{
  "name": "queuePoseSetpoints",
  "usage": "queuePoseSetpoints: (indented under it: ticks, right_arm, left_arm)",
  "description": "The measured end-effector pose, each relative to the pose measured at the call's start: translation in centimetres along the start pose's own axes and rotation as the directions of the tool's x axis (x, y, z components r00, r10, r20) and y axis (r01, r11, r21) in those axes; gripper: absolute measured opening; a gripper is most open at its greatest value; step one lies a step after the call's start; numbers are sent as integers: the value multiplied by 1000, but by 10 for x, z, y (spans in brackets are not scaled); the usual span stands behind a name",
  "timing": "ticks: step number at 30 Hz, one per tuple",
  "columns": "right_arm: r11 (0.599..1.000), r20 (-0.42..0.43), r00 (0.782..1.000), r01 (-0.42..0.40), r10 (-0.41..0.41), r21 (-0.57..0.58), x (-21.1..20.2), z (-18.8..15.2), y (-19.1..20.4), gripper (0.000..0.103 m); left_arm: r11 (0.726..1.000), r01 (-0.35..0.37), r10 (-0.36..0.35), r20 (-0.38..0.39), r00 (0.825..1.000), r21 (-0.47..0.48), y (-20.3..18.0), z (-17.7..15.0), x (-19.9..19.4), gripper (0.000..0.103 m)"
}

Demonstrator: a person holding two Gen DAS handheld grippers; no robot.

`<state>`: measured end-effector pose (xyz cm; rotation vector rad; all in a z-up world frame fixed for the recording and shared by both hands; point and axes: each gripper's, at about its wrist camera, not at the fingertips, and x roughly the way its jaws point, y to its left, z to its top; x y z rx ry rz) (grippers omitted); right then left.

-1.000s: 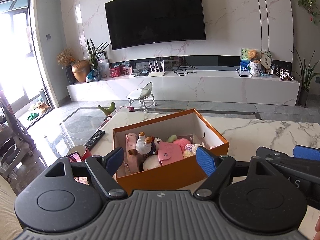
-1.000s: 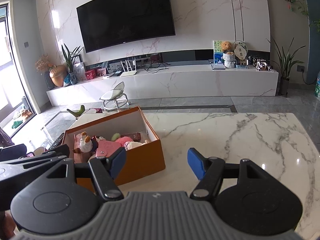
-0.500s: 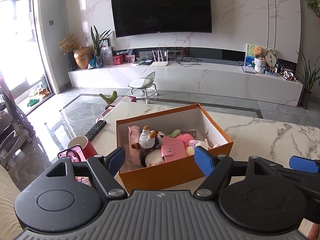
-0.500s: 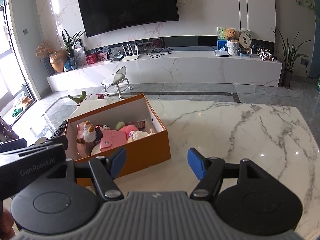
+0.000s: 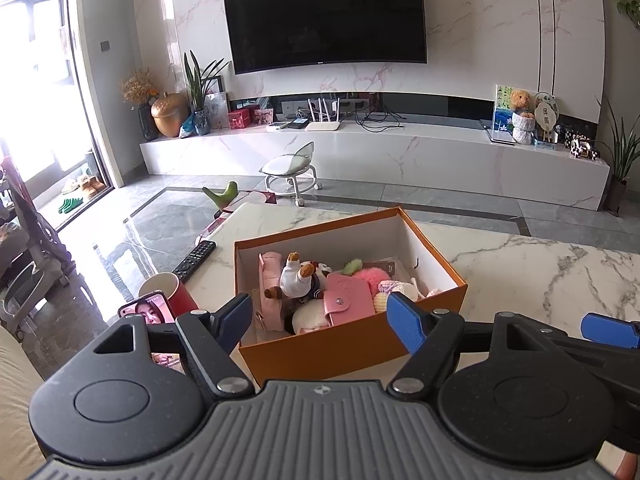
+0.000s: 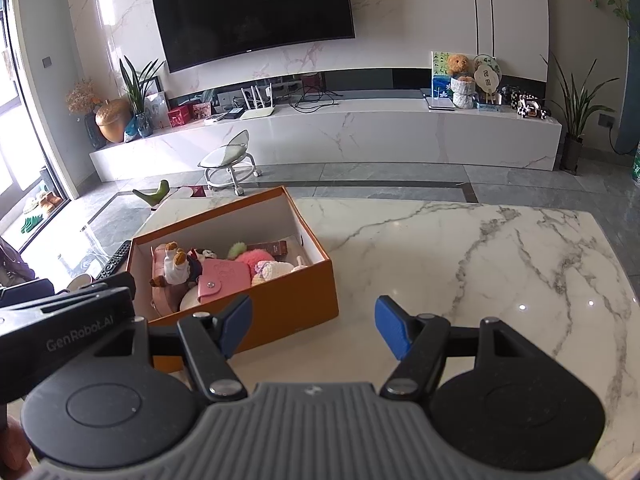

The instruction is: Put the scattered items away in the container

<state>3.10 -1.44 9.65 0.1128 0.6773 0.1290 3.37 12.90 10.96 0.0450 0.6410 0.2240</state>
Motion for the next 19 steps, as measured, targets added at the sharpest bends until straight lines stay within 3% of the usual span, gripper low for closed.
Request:
queuePoseSetpoints:
  ticks: [19]
  right_arm:
    - [1000, -2, 1000, -4, 4, 13, -1, -5, -5, 70]
  left_arm:
    - [1000, -15, 14, 14, 1000, 18, -7, -5, -2, 87]
